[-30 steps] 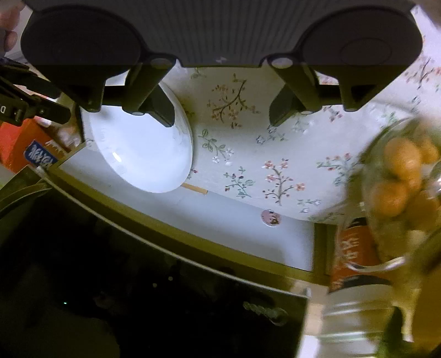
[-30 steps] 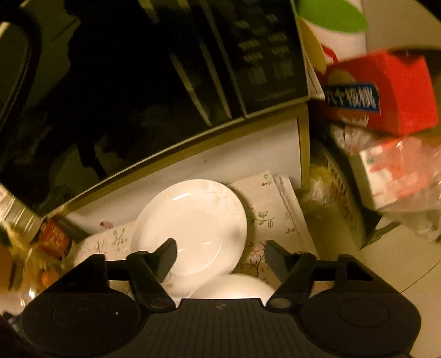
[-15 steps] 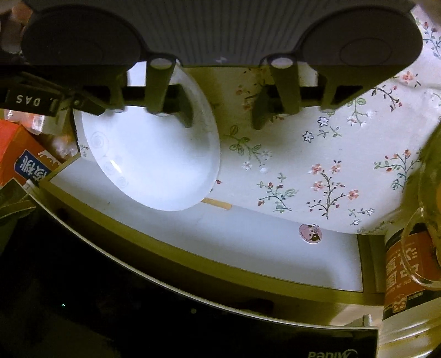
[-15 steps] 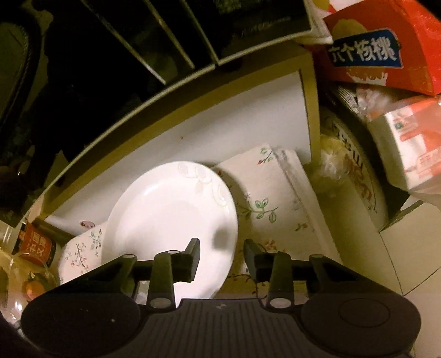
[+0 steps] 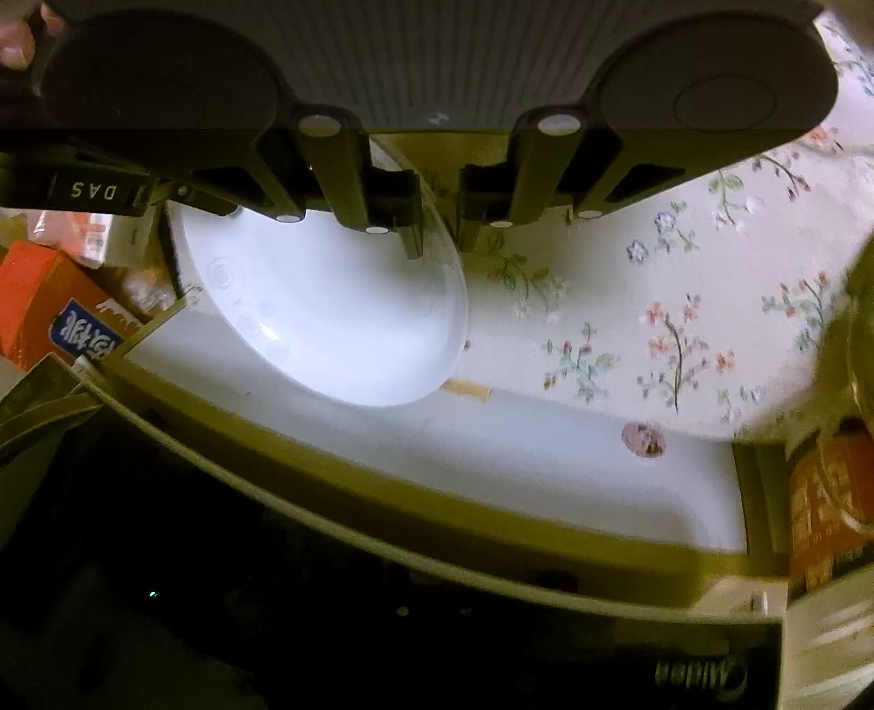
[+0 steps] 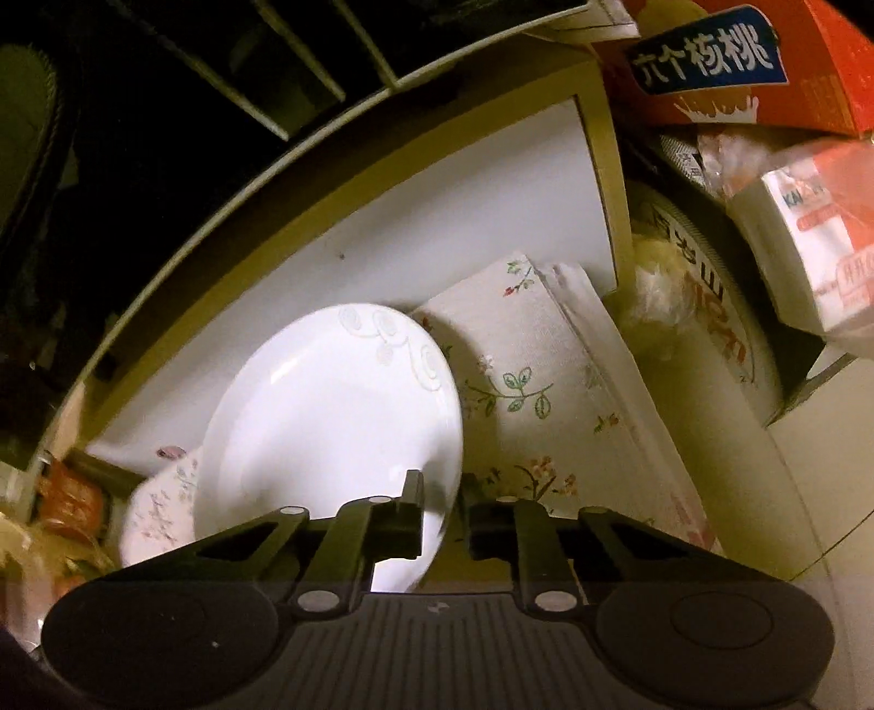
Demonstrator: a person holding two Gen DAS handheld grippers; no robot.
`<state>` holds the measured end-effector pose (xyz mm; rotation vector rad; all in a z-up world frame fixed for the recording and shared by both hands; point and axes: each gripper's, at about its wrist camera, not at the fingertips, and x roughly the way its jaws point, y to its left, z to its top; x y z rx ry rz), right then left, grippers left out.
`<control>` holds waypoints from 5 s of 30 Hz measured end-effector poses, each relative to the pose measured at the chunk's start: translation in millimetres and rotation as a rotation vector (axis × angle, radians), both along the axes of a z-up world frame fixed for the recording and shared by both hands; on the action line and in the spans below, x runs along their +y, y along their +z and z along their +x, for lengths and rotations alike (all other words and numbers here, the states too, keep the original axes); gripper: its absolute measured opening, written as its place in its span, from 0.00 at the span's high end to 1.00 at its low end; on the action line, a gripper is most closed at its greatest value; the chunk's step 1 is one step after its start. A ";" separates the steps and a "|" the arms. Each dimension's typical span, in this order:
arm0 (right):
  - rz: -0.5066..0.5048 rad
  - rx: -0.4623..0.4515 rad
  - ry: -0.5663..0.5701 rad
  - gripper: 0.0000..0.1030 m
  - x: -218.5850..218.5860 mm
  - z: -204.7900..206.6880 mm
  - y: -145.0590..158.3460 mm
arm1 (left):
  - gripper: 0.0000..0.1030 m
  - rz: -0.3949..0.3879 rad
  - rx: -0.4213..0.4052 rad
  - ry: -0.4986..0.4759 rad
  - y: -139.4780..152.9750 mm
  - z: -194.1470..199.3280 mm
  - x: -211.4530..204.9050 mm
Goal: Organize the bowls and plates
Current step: 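Close both grippers on the rim of the white plate, then lift the white plate with both grippers and carry it toward the blue plates, then lower the white plate onto the stacked blue plates with both grippers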
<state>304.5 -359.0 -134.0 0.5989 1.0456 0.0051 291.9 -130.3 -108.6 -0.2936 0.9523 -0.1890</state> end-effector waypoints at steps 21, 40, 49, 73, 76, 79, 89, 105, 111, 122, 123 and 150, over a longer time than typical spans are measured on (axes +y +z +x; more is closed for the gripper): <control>-0.014 -0.095 0.121 0.88 17.3 -24.8 52.0 | 0.90 -0.041 -0.036 0.059 43.8 -45.6 30.3; -0.111 -0.150 0.213 0.87 31.0 -87.0 109.8 | 0.90 -0.090 -0.062 0.073 77.8 -111.1 46.3; -0.148 -0.147 0.262 0.86 39.7 -121.9 123.4 | 0.90 -0.099 -0.055 0.068 84.1 -145.4 58.5; -0.142 -0.188 0.386 0.85 112.4 -226.0 150.7 | 0.90 -0.080 -0.079 0.124 113.8 -260.3 137.4; -0.144 -0.189 0.407 0.85 124.8 -239.9 150.4 | 0.90 -0.071 -0.076 0.133 114.4 -273.3 149.7; -0.135 -0.185 0.420 0.84 135.3 -252.8 148.9 | 0.90 -0.059 -0.074 0.133 114.1 -284.2 158.8; -0.109 -0.147 0.447 0.84 159.8 -280.1 135.8 | 0.90 -0.042 -0.036 0.138 100.5 -312.8 180.6; -0.081 -0.064 0.542 0.83 199.3 -305.1 95.1 | 0.90 0.001 0.047 0.182 67.5 -342.9 213.8; -0.089 -0.024 0.563 0.83 209.5 -308.3 84.0 | 0.90 0.010 0.086 0.186 56.3 -344.5 218.8; -0.102 0.047 0.577 0.82 215.0 -312.8 73.5 | 0.90 0.045 0.103 0.176 48.4 -347.6 214.8; -0.101 0.051 0.577 0.82 215.2 -312.3 73.2 | 0.90 0.046 0.102 0.176 48.4 -347.8 214.8; -0.075 0.090 0.568 0.82 217.1 -311.7 67.8 | 0.90 0.165 0.054 0.156 52.1 -354.1 207.5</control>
